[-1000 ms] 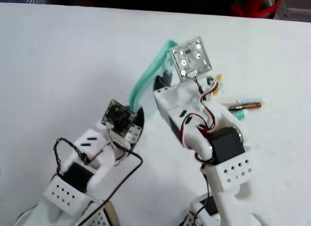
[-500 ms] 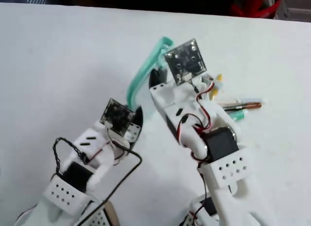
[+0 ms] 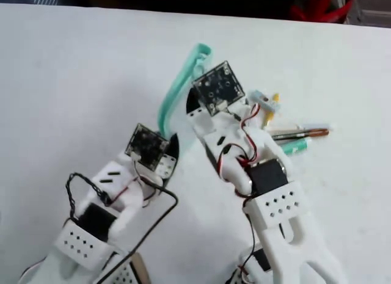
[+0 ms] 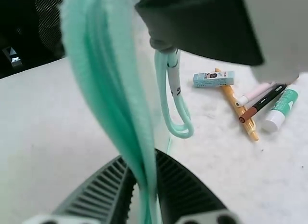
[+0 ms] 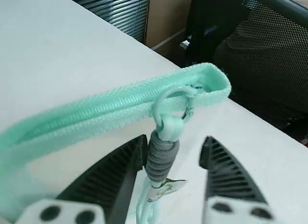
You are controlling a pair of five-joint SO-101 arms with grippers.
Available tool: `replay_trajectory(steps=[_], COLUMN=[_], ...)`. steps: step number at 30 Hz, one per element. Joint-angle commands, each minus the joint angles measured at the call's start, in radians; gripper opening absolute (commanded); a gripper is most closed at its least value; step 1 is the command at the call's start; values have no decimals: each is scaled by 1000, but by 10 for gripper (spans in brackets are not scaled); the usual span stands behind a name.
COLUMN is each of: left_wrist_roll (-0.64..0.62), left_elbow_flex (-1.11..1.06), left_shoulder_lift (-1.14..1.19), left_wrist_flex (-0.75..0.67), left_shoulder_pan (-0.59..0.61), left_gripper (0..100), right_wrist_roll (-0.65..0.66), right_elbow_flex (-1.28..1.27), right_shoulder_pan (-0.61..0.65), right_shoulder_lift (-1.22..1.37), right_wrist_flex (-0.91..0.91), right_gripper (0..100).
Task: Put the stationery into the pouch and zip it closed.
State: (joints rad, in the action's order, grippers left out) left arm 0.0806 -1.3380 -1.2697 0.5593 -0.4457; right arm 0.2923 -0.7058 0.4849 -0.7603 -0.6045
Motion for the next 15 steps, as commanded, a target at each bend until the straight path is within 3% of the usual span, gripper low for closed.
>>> replay_trajectory(steps=[1, 6, 9, 11, 15], left_wrist_roll=[-2, -6, -11, -57, -135], left_elbow_flex=[5, 5, 6, 11, 35], left_shoulder_lift=[-1, -1, -2, -2, -4], left_wrist_flex=[-14, -21, -21, -21, -20], left_shoulder_pan=[-5, -4, -4, -4, 15], left_gripper=[23, 26, 101, 156, 175], right_wrist_roll=[54, 66, 68, 68, 63], right_elbow_flex=[6, 2, 2, 0, -2], right_shoulder_pan=[5, 5, 7, 12, 5], right_shoulder_lift=[-19, -119, -205, -226, -225], right_wrist_flex=[18, -33, -77, -111, -136], right_gripper=[66, 47, 19, 20, 20])
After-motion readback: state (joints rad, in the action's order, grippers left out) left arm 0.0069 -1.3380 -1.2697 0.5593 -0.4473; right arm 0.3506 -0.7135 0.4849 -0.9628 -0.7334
